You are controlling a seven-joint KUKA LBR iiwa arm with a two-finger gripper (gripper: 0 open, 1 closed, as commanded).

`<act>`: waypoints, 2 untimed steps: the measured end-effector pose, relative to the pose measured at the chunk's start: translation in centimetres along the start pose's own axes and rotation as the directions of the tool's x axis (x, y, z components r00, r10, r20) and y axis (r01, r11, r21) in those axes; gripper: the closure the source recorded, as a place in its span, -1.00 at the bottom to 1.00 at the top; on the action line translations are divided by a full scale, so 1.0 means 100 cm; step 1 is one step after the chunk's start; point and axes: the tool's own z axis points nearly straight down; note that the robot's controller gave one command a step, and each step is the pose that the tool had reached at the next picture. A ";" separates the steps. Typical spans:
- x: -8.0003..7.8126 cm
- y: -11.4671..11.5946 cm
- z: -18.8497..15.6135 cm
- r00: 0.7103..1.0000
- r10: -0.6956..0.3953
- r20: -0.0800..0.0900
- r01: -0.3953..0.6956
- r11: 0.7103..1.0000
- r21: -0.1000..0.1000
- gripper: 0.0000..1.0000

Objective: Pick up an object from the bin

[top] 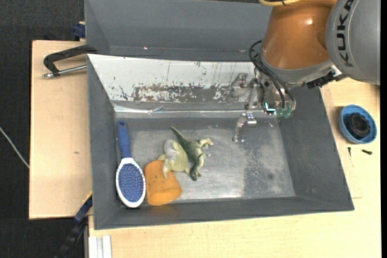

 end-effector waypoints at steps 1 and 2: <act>0.029 0.029 0.130 0.999 -0.050 0.013 0.050 0.999 0.000 -1.00; 0.027 0.028 0.127 0.999 -0.049 0.016 0.049 0.999 0.001 1.00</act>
Offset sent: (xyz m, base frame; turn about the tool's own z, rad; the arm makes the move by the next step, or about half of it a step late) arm -0.0316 0.0283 -0.1306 -0.0493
